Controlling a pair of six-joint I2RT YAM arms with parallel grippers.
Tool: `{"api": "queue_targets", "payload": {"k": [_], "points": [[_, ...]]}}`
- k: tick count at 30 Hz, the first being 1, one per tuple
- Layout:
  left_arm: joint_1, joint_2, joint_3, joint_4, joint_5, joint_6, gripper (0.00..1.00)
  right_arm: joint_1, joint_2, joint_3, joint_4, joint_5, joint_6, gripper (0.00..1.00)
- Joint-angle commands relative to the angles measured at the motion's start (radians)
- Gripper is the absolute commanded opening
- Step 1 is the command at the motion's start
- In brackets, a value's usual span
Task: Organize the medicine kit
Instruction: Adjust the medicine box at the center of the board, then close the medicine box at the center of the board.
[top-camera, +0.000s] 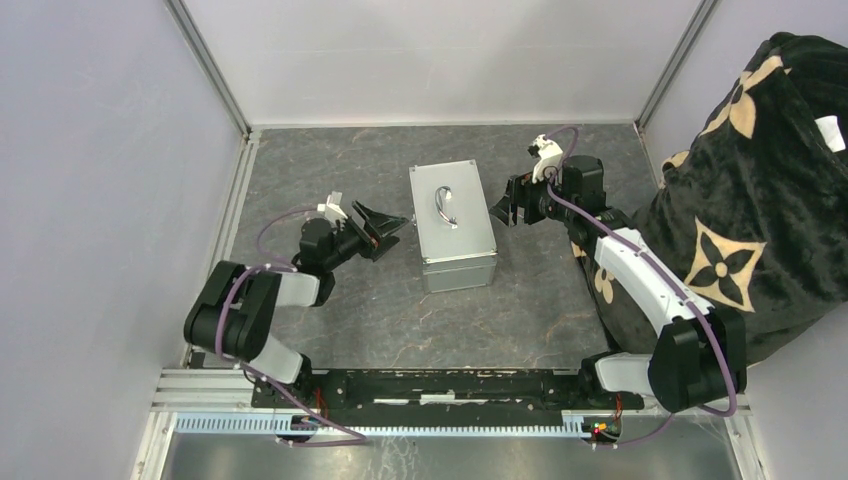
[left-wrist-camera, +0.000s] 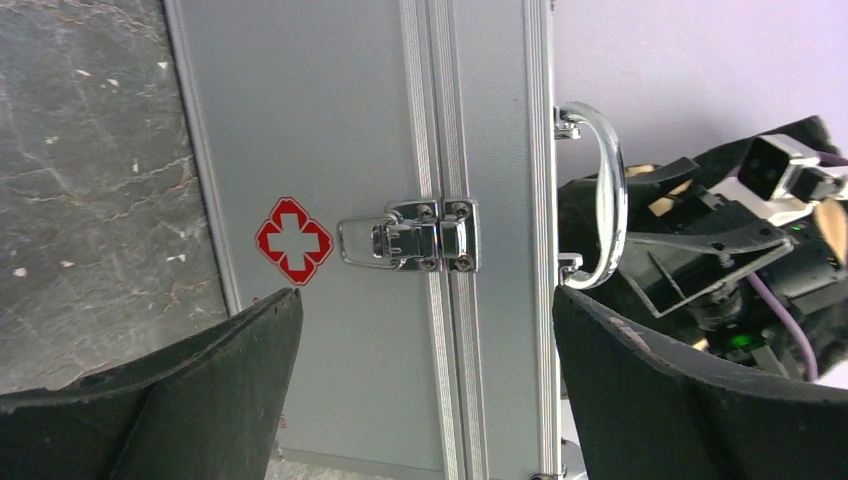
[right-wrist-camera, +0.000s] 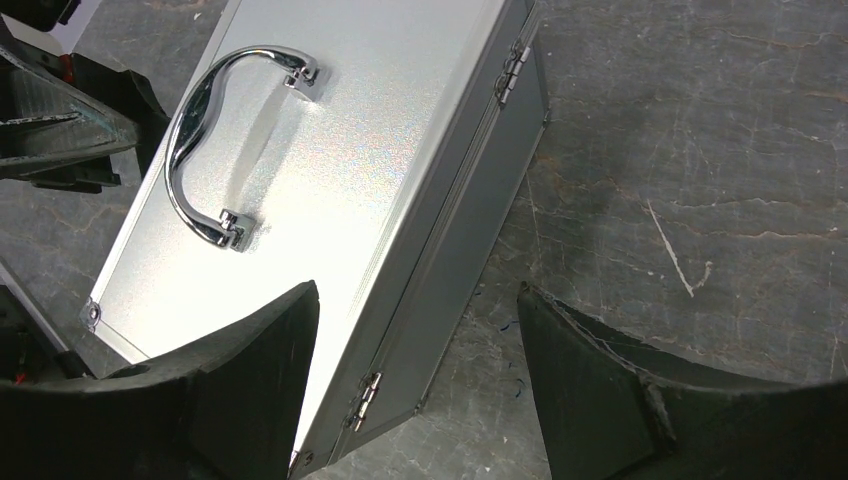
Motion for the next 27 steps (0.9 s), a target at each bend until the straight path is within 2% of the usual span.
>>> {"api": "queue_targets", "payload": {"k": [1,6,9,12,27], "points": [[-0.001,0.085,-0.028,0.346,0.033,-0.149,1.0,-0.002,0.014,0.047,-0.001,-0.024,-0.002,0.79],[-0.024,0.271,-0.047,0.687,0.032,-0.294,1.0,-0.002,0.013,0.055,-0.015,-0.019,-0.012,0.79],[-0.042,0.375,-0.048,0.828,0.018,-0.362,1.0,-0.001,0.007,0.056,-0.023,-0.007,-0.019,0.79],[-0.05,0.42,-0.046,0.847,0.001,-0.367,1.0,0.0,0.003,0.059,-0.033,0.0,-0.027,0.8],[-0.077,0.44,0.016,0.847,-0.006,-0.383,1.0,0.0,-0.002,0.056,-0.037,-0.004,-0.029,0.8]]}}
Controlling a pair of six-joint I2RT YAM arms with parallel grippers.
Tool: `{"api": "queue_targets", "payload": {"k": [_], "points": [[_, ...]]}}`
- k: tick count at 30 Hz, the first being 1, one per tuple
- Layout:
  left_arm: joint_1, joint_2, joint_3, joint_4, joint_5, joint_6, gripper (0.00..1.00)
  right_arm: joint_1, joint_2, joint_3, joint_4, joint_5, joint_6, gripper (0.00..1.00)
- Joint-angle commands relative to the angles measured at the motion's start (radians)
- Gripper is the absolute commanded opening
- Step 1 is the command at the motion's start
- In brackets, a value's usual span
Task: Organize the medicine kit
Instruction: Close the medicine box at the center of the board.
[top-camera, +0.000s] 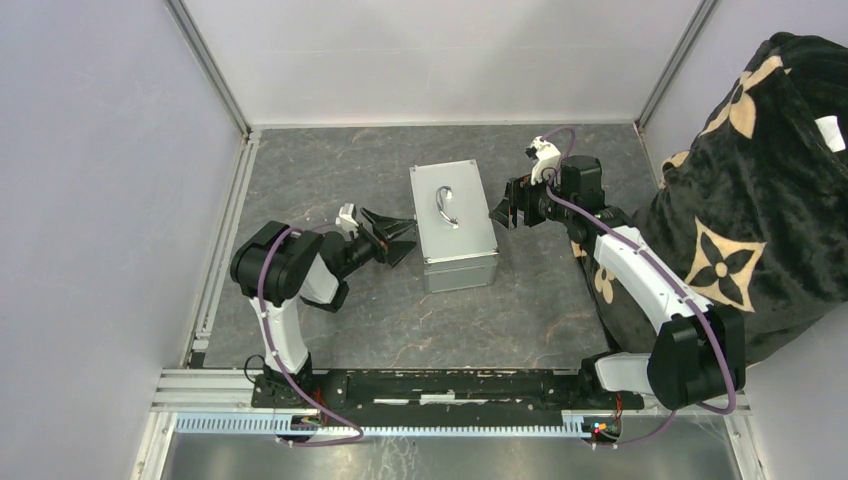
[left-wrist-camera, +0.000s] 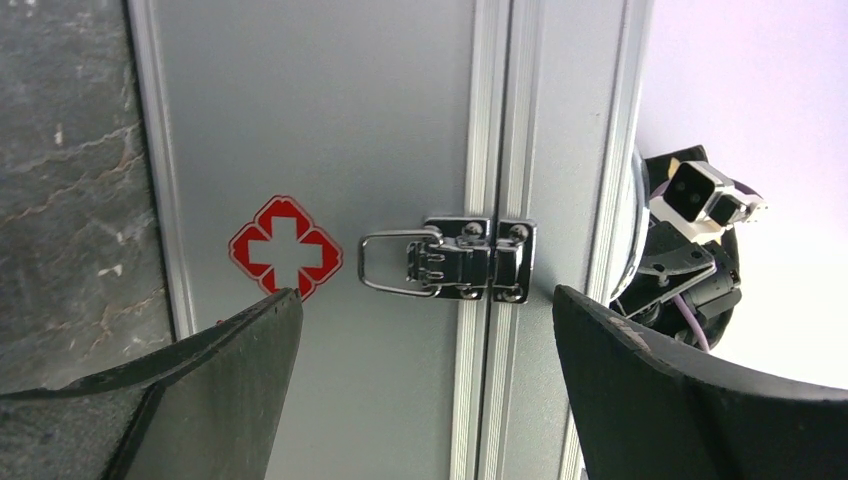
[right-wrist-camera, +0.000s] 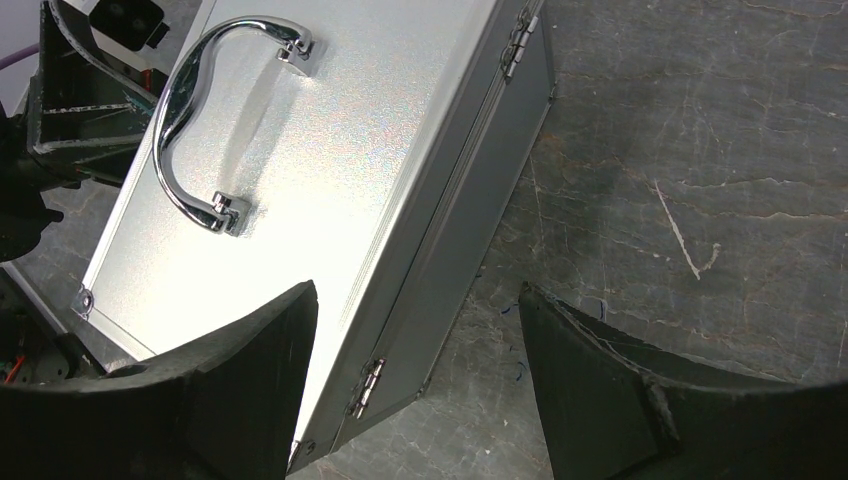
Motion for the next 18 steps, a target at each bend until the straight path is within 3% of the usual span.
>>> {"api": "queue_targets", "payload": {"k": [1,18], "points": [[-0.01,0.01,0.036,0.249,-0.005,-0.049,1.0,0.0,-0.017,0.041,0.016,0.003,-0.011,0.8],[-0.016,0.05,0.094,0.249,-0.003,-0.089,0.98,-0.001,-0.014,0.035,0.026,-0.023,-0.002,0.8]]}}
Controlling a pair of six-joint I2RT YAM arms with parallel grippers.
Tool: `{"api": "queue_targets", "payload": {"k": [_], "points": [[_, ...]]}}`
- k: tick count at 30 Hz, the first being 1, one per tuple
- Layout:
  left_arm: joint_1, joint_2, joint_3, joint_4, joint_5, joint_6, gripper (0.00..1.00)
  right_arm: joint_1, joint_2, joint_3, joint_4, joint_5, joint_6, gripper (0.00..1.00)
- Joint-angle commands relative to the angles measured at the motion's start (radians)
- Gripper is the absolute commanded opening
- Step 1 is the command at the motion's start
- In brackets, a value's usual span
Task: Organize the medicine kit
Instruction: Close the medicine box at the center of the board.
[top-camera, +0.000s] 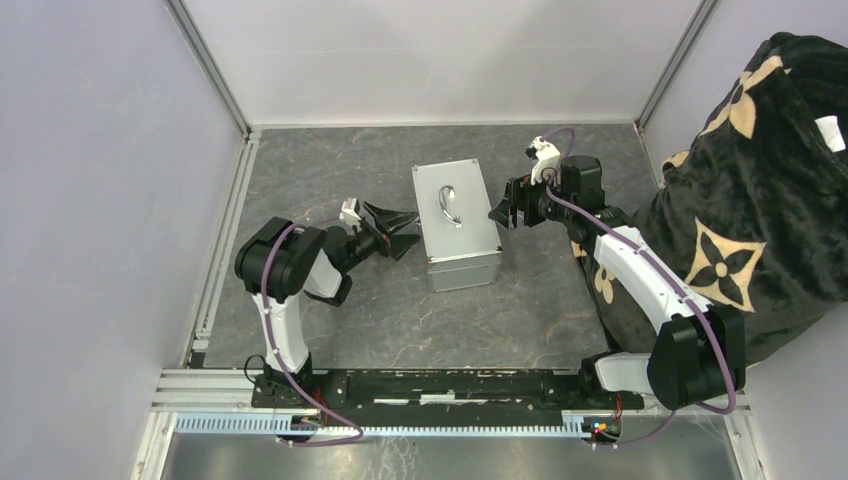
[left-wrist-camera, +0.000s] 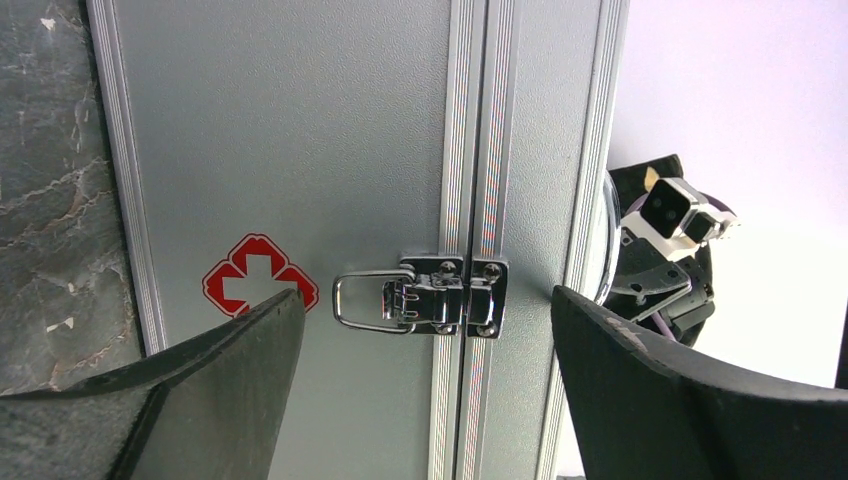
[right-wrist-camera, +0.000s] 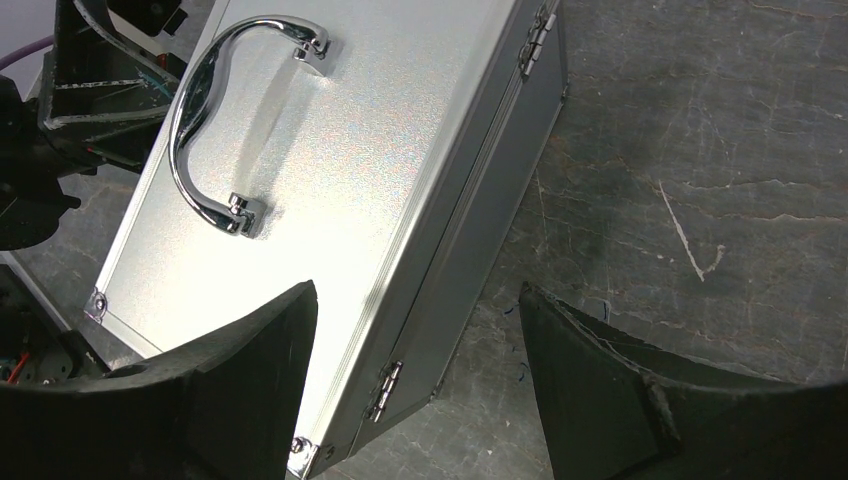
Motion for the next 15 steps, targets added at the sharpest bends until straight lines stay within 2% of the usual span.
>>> {"api": "queue_targets", "payload": {"k": [1,6,15], "points": [[-0.011,0.017,0.029,0.24,0.0,-0.043,0.95,0.0,-0.013,0.036,0.026,-0.015,-0.002,0.81],[-0.011,0.021,0.039,0.239,0.008,-0.056,0.85,-0.001,-0.008,0.037,0.028,-0.02,0.0,0.8],[-0.011,0.013,0.03,0.239,0.014,-0.065,0.74,0.0,-0.008,0.032,0.031,-0.023,0.004,0.8]]}}
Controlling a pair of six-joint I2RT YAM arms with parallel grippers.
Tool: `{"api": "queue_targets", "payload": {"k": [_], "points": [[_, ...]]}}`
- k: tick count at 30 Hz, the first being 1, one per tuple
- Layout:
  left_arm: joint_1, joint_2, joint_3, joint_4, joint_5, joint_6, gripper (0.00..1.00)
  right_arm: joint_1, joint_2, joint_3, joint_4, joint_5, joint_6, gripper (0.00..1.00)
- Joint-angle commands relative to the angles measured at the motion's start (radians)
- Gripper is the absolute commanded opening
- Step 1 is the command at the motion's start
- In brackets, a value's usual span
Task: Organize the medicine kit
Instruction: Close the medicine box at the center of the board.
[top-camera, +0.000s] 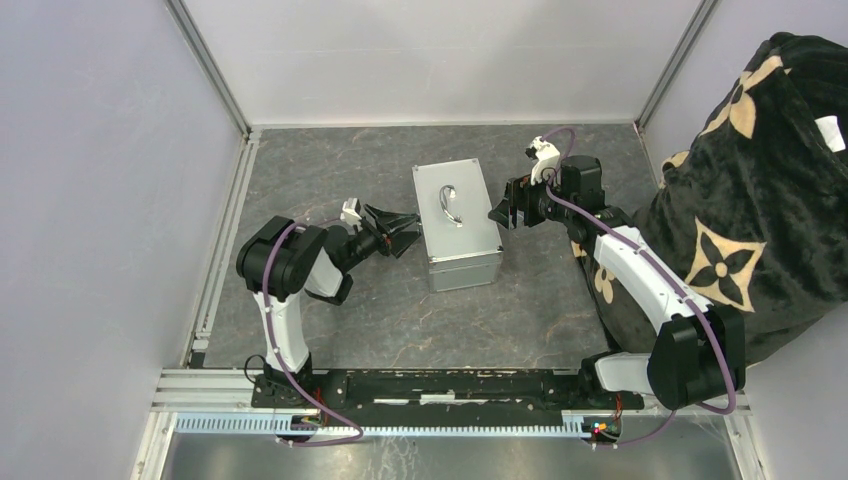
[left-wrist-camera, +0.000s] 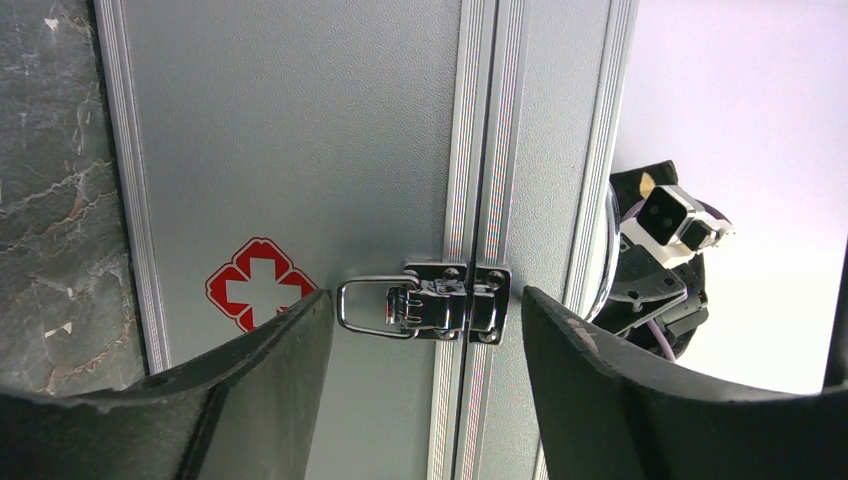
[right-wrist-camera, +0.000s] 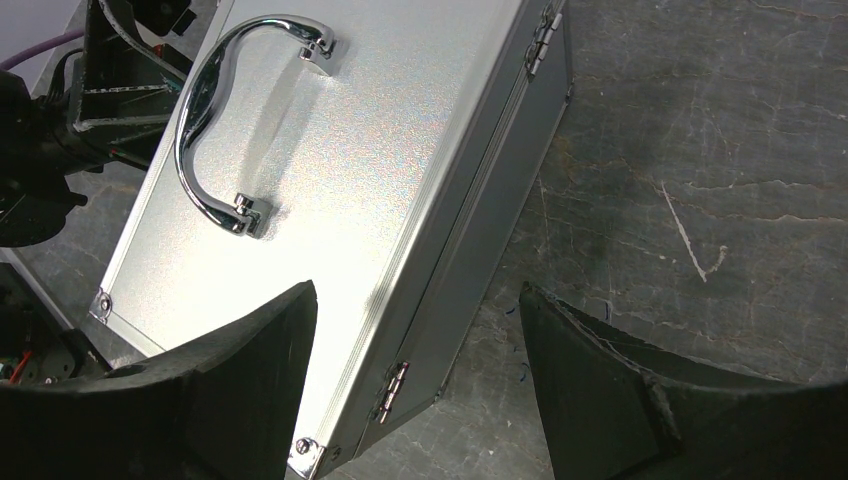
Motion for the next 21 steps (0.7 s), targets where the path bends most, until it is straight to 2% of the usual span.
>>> {"api": "queue_targets", "payload": {"k": [1,13,21], "points": [[-0.01,-0.003,0.014,0.239,0.013,-0.037,0.73,-0.001,-0.007,0.032,0.031,-0.018,0.002,0.8],[-0.01,-0.007,-0.001,0.24,0.02,-0.036,0.64,0.0,0.003,0.031,0.036,-0.028,0.008,0.81],[-0.009,-0.005,-0.01,0.24,0.025,-0.023,0.64,0.002,0.011,0.031,0.037,-0.032,0.008,0.81]]}}
